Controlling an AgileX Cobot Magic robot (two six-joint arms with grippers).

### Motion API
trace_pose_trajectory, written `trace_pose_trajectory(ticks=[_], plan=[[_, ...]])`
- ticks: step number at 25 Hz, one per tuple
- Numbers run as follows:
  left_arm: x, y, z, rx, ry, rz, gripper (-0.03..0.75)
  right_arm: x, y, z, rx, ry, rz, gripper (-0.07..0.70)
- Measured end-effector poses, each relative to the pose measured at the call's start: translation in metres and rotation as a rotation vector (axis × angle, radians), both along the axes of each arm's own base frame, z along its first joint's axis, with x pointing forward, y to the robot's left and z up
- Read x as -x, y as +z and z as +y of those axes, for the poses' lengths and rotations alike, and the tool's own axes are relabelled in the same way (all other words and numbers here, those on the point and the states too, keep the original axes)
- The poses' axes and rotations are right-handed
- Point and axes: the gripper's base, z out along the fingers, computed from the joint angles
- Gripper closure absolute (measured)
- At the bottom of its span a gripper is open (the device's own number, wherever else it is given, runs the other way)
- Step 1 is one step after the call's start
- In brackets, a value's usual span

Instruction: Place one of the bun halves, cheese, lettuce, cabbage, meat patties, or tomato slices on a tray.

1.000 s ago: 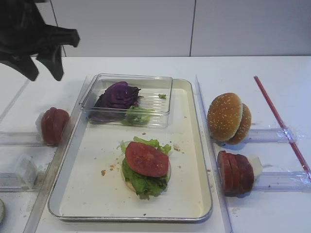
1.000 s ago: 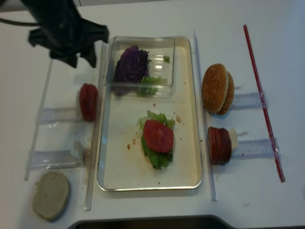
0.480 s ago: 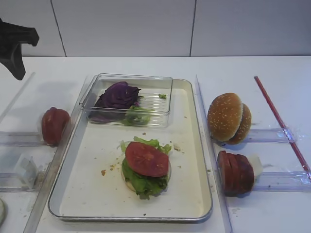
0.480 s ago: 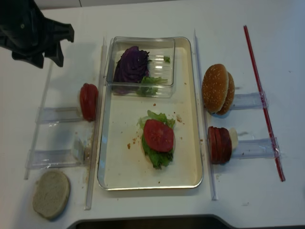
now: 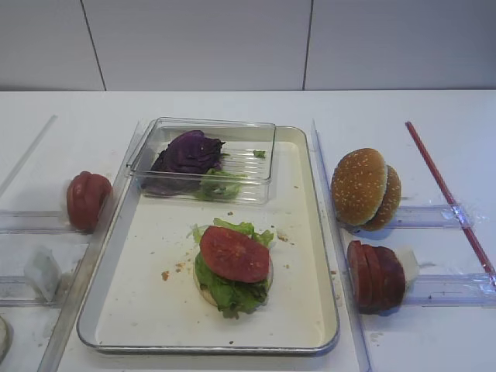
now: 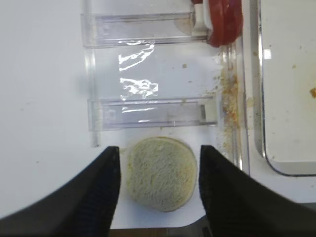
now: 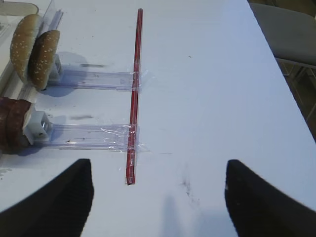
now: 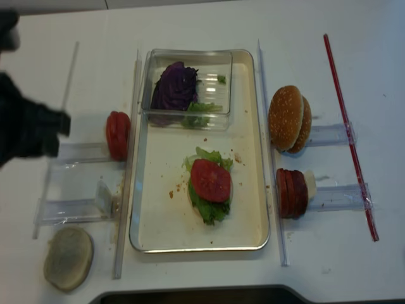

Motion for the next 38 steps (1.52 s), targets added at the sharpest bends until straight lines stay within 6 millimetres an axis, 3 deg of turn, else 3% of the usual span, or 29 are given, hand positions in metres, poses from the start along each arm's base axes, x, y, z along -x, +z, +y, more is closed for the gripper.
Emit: trace_pose_trajectory(ticks=[6, 16, 26, 30, 38], plan=[[0.072, 0.000, 0.012, -0.034, 0.010, -0.147, 0.378, 0.000, 0.000, 0.000, 0.000, 0.000, 0.000, 0.067], [0.148, -0.027, 0.018, -0.004, 0.009, -0.324, 0.378, 0.000, 0.000, 0.000, 0.000, 0.000, 0.000, 0.067], [0.187, -0.063, 0.019, 0.016, -0.029, -0.450, 0.379, 0.000, 0.000, 0.000, 0.000, 0.000, 0.000, 0.067], [0.204, -0.067, 0.016, 0.053, -0.075, -0.550, 0.379, 0.000, 0.000, 0.000, 0.000, 0.000, 0.000, 0.067], [0.200, -0.071, 0.013, 0.009, -0.187, -0.595, 0.398, 0.000, 0.000, 0.000, 0.002, 0.001, 0.000, 0.067]])
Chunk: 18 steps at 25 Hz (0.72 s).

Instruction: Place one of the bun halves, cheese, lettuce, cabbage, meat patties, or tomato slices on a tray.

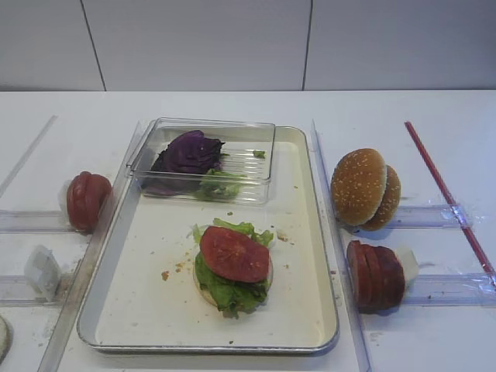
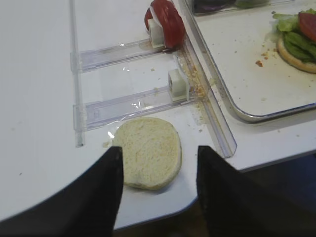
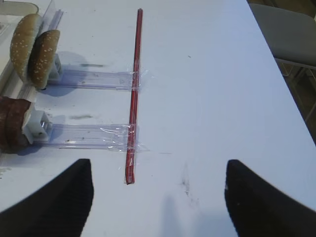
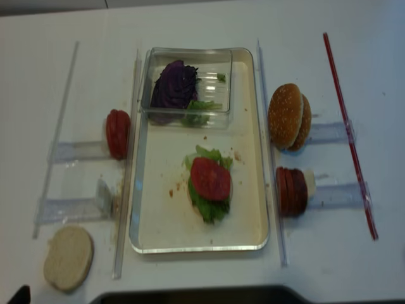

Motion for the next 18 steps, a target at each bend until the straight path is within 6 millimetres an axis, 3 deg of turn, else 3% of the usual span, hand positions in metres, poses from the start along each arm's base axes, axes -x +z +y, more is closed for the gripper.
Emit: trace_pose_trajectory(ticks=[18], plan=[[-0.0032, -0.0015, -0.0014, 0.008, -0.010, -0.019, 0.399, 0.0000, 0.0000, 0.0000, 0.000, 0.000, 0.000, 0.067]])
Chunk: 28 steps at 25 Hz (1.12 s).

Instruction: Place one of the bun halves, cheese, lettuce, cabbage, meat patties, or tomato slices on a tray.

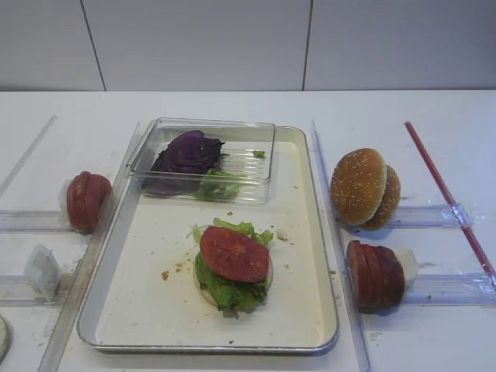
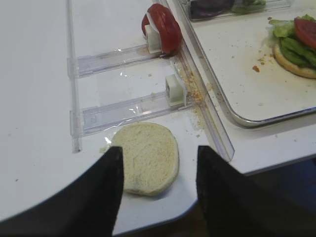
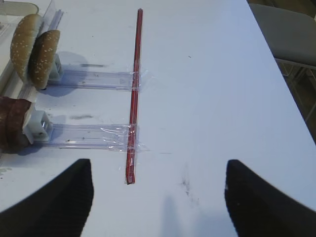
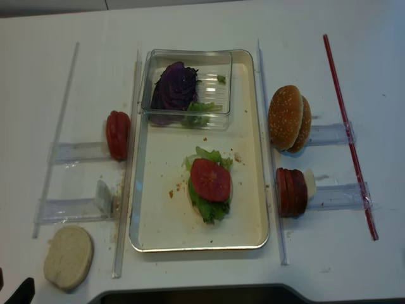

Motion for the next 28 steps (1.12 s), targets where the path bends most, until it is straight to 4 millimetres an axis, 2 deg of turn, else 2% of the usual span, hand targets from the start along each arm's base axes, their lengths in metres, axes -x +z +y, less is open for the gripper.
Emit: trace_pose_trajectory(ticks=[28], plan=[[0.0000, 0.0000, 0.0000, 0.000, 0.000, 0.000, 0.420, 0.0000, 0.0000, 0.0000, 0.000, 0.000, 0.000, 0.067]])
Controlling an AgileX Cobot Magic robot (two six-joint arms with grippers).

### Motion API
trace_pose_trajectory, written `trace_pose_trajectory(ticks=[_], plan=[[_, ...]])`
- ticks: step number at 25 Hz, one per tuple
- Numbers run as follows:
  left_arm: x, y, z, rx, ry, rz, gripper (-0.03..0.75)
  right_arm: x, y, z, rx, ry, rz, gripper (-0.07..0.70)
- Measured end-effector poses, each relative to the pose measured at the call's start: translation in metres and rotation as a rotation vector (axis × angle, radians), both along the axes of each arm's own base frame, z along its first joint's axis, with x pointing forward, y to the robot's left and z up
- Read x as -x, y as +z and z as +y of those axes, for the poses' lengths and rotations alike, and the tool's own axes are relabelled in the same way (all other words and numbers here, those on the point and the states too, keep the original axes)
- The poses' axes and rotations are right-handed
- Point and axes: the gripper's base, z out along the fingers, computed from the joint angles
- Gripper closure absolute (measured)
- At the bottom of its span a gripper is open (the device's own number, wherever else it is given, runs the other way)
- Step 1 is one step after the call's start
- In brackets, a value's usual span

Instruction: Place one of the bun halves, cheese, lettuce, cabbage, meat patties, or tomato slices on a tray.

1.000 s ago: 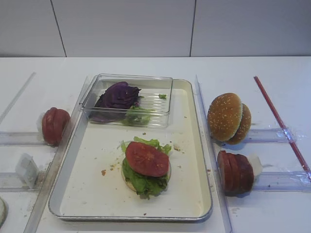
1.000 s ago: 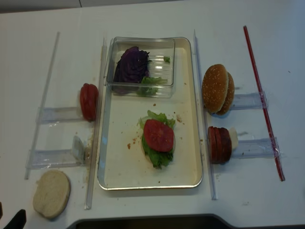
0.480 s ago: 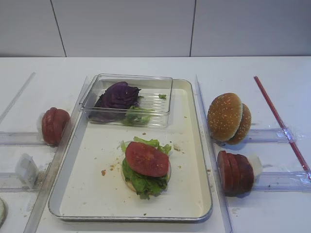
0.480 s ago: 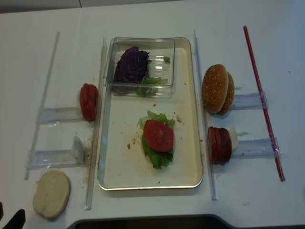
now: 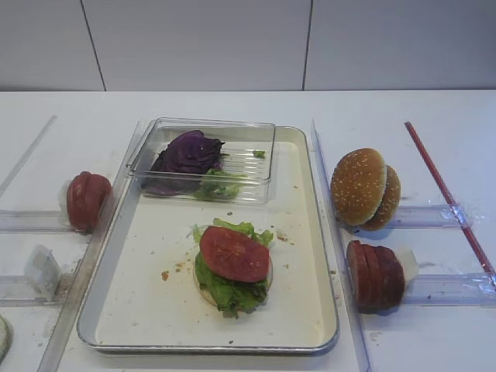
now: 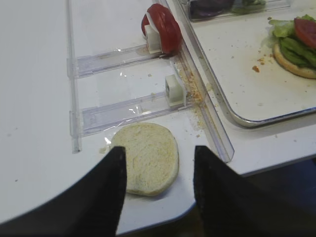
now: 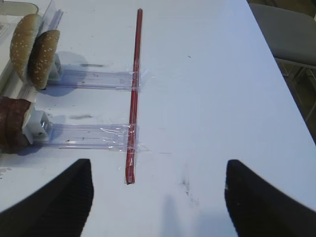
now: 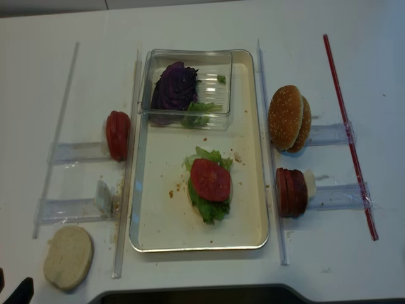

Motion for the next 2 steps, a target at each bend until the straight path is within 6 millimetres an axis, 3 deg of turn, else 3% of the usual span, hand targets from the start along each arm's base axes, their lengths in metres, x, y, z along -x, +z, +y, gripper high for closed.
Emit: trace_pose_trajectory(ticks=[2], plan=[[0.0000, 0.0000, 0.0000, 0.000, 0.000, 0.000, 0.420, 0.0000, 0.0000, 0.0000, 0.000, 0.000, 0.000, 0.067]])
